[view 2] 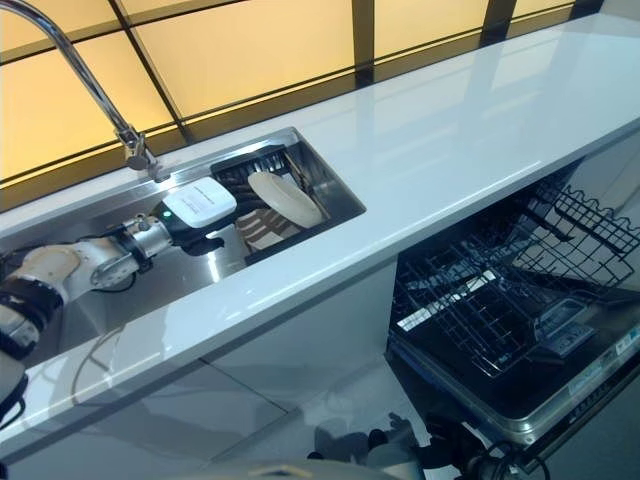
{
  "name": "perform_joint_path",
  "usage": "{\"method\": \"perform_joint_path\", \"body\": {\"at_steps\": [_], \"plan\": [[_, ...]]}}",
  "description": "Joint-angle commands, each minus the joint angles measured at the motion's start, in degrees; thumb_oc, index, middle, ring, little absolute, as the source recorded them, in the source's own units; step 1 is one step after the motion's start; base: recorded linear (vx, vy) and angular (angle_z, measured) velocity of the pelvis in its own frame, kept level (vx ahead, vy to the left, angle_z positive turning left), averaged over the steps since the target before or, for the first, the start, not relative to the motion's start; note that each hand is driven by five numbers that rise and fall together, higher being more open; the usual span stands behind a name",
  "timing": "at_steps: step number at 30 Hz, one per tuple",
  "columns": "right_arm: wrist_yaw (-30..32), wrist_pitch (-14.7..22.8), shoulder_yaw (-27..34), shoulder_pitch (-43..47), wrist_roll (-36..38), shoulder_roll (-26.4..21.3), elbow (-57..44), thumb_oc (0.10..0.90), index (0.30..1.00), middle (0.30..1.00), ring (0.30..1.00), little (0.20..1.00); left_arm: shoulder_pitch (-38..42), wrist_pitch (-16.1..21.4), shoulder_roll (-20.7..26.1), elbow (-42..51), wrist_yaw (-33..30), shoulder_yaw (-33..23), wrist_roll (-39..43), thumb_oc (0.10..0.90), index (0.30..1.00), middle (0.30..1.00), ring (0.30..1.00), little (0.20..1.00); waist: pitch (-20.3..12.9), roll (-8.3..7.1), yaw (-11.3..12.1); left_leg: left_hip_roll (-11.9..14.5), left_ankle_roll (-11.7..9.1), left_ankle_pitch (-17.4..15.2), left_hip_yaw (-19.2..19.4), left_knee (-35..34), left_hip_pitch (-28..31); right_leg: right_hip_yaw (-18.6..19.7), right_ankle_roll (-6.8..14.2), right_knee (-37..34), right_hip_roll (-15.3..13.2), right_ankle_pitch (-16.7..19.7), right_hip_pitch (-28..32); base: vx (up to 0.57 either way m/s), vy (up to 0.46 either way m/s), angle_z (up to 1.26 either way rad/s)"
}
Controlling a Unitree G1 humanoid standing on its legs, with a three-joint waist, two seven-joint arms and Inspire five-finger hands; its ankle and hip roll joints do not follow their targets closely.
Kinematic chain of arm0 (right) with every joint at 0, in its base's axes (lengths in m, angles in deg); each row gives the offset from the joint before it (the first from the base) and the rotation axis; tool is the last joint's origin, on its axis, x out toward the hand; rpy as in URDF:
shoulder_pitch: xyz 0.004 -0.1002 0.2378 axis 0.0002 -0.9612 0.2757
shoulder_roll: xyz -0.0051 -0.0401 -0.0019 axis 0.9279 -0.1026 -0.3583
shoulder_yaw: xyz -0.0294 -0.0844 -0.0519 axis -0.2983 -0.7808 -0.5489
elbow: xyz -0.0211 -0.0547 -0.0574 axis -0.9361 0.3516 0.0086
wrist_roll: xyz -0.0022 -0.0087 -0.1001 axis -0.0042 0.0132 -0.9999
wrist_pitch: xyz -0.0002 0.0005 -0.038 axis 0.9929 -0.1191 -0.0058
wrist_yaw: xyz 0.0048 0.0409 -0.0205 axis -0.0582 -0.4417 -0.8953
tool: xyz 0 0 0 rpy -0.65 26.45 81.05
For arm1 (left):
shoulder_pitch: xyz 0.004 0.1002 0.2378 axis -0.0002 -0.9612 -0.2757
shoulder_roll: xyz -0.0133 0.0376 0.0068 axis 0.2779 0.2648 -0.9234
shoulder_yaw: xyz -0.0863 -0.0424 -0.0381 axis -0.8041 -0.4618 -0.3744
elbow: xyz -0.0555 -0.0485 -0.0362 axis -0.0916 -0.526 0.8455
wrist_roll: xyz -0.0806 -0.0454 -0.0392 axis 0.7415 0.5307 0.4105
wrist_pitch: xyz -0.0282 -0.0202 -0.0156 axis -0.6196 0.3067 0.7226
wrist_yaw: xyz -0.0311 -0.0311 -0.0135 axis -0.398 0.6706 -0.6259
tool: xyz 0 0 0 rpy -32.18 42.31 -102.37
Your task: Pick up plates and place into dishwasher.
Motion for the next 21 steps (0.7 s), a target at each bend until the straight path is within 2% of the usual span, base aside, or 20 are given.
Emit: {"method": "perform_joint_path", "body": {"at_steps": [1, 21], "plan": [[-1.0, 3.1, 0.9, -0.2, 0.0, -1.8, 0.3, 0.800, 0.900, 0.900, 0.900, 0.900, 5.9, -1.9, -0.5, -2.6, -5.3, -6.0, 5.7, 0.800, 0.900, 0.900, 0.900, 0.900, -1.3, 2.41, -0.2, -2.3, 1.9, -9.6, 4.4, 0.4, 1.8, 3.4, 3.4, 0.3, 2.7, -6.0, 2.0, 0.00, 0.000, 0.00], [-0.9, 3.1, -0.4, -0.3, 1.2, -1.1, 0.9, 0.800, 0.900, 0.900, 0.900, 0.900, 13.2, -6.4, -1.6, 0.6, -4.6, -3.4, 11.3, 0.800, 0.900, 0.900, 0.900, 0.900, -2.3, 2.37, -1.1, -2.1, 2.0, -9.9, 5.4, 0.4, 2.4, 4.2, 3.4, 0.3, 2.9, -6.1, 2.2, 0.00, 0.000, 0.00]]}}
